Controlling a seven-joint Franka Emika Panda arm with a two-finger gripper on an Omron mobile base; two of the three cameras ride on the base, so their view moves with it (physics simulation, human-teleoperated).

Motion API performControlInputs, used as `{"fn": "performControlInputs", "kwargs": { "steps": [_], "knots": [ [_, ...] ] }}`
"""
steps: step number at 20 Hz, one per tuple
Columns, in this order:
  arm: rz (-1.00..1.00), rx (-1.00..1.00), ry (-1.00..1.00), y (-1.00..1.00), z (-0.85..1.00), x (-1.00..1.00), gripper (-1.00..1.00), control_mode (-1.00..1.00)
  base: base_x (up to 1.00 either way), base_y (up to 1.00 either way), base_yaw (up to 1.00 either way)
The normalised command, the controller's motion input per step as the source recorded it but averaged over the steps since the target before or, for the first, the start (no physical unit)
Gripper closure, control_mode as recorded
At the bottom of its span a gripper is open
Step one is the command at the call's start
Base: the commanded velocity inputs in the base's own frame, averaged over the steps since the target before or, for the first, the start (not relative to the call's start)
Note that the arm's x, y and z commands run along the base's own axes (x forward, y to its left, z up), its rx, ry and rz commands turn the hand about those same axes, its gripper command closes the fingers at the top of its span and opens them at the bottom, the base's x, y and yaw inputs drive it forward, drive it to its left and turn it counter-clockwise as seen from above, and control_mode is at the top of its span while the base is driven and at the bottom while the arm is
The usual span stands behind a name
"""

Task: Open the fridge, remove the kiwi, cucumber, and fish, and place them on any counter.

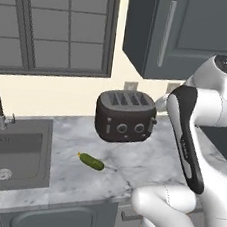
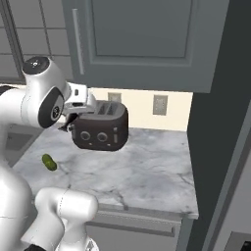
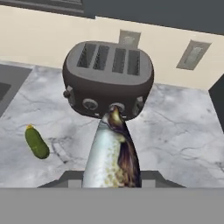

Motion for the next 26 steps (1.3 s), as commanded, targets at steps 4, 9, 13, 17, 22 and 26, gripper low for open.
{"fn": "performControlInputs", "kwargs": {
  "steps": [4,9,13,17,22,26],
  "knots": [
    [0.0,-0.01,0.15,0.0,-0.51,0.29,1.0,-1.0,0.0,0.0,0.0],
    [0.0,-0.01,0.08,0.0,-0.61,0.58,1.0,-1.0,0.0,0.0,0.0],
    [0.0,-0.04,0.07,-0.08,-0.77,0.56,1.0,-1.0,0.0,0.0,0.0],
    [0.08,-0.05,0.05,-0.05,-0.86,0.45,1.0,-1.0,0.0,0.0,0.0],
    [0.13,-0.01,0.07,-0.07,-0.75,0.29,1.0,-1.0,0.0,0.0,0.0],
    [0.11,0.0,0.06,-0.14,-0.61,0.23,1.0,-1.0,0.0,0.0,0.0]
  ]
}}
